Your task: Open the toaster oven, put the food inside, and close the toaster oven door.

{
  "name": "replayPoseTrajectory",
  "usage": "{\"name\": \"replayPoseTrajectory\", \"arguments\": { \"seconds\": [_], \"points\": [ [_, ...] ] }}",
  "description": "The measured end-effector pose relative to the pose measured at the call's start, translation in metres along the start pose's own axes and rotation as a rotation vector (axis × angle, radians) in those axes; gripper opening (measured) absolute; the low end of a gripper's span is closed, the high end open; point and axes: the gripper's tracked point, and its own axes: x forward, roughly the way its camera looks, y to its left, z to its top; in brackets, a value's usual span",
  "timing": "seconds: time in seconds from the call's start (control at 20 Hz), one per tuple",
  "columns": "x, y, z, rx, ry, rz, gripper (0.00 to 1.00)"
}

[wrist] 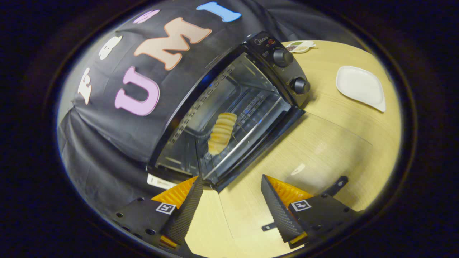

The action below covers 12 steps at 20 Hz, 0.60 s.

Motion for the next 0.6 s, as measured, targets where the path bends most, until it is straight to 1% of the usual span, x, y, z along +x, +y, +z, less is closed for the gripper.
{"name": "replayPoseTrajectory", "arguments": {
  "seconds": [0.2, 0.35, 0.6],
  "points": [
    [-0.025, -0.022, -0.028, -0.158, 0.082, -0.019, 1.00],
    [-0.042, -0.043, -0.038, -0.306, 0.102, -0.059, 1.00],
    [-0.056, -0.082, -0.044, -0.558, 0.125, -0.180, 1.00]
  ]
}}
